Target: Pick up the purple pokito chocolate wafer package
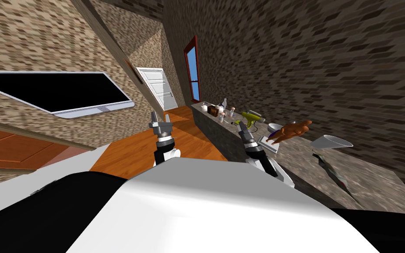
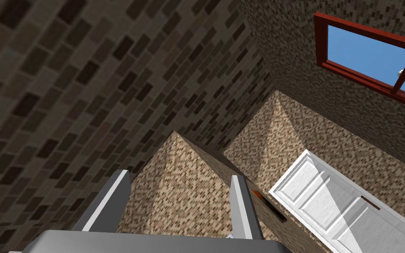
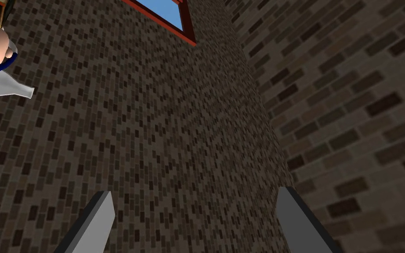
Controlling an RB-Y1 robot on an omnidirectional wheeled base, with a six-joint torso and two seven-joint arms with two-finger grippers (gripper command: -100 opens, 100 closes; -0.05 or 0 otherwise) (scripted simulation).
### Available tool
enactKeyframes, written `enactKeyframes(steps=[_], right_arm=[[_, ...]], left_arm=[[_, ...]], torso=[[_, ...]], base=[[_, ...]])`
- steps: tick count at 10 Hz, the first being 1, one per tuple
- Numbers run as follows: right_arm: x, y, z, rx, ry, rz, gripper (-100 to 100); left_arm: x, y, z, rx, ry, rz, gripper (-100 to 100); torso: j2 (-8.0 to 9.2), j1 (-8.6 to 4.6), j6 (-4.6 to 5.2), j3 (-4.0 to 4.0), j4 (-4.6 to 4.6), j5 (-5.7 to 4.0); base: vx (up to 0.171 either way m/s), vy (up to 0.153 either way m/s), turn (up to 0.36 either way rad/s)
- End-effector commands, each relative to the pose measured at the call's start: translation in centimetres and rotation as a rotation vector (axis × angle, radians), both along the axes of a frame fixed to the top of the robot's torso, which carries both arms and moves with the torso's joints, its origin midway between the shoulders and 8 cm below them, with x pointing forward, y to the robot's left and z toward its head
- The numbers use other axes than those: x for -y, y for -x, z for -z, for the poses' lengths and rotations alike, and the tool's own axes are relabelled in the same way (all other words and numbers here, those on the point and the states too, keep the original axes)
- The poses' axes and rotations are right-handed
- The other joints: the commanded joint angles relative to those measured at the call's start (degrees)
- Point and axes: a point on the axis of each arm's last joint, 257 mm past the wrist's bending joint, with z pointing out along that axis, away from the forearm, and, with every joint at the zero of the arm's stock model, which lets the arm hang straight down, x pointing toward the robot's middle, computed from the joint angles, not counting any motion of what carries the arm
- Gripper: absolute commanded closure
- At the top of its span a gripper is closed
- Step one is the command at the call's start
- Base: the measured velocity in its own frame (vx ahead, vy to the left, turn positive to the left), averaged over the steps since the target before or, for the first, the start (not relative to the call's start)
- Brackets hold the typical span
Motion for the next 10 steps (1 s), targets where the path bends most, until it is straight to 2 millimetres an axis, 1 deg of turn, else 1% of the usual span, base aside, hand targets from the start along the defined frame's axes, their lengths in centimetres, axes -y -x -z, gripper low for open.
enactKeyframes(steps=[1, 2, 3, 4, 6, 7, 8, 9, 10], right_arm=[[0.2, -0.1, 0.7, -0.024, 0.044, -0.012, -100], [0.7, -0.4, 1.8, -0.062, 0.071, -0.007, -100], [0.6, -0.4, 1.9, -0.066, 0.100, -0.020, -100], [1.1, -0.6, 3.1, -0.105, 0.125, -0.014, -100], [1.1, -0.6, 3.2, -0.111, 0.160, -0.029, -100], [1.7, -0.8, 4.5, -0.153, 0.194, -0.025, -100], [1.7, -0.8, 4.6, -0.156, 0.218, -0.035, -100], [2.5, -0.9, 5.9, -0.200, 0.248, -0.027, -100], [2.4, -0.9, 5.9, -0.204, 0.277, -0.039, -100]], left_arm=[[0.0, 0.0, 0.0, 0.000, 0.000, 0.000, 0], [0.0, 0.0, 0.0, 0.000, 0.000, 0.000, 0], [0.0, 0.0, 0.0, 0.000, 0.000, 0.000, 0], [0.0, 0.0, 0.0, 0.000, 0.000, 0.000, 0], [0.0, 0.0, 0.0, 0.000, 0.000, 0.000, 0], [0.0, 0.0, 0.0, 0.000, 0.000, 0.000, 0], [0.0, 0.0, 0.0, 0.000, 0.000, 0.000, 0], [0.0, 0.0, 0.0, 0.000, 0.000, 0.000, 0], [0.0, 0.0, 0.0, 0.000, 0.000, 0.000, 0]], torso=[[0.00, 0.00, 0.00, 0.00, 0.00, 0.00], [-0.01, -0.03, 0.01, 0.00, 0.00, 0.00], [-0.01, -0.02, 0.00, 0.00, 0.00, 0.00], [-0.02, -0.05, 0.01, -0.01, 0.00, -0.01], [-0.03, -0.06, 0.01, -0.02, -0.01, -0.01], [-0.06, -0.11, 0.01, -0.03, -0.01, -0.02], [-0.06, -0.09, -0.01, -0.04, -0.01, -0.02], [-0.06, -0.09, 0.01, -0.03, -0.01, -0.02], [-0.05, -0.08, 0.00, -0.03, -0.01, -0.02]], base=[[-0.023, 0.038, 0.026], [-0.024, 0.041, 0.060], [-0.018, 0.032, 0.034], [-0.021, 0.033, 0.069], [-0.012, 0.022, 0.019], [-0.011, 0.025, 0.085], [-0.013, 0.024, 0.051], [-0.016, 0.028, 0.100], [-0.015, 0.024, 0.053]])
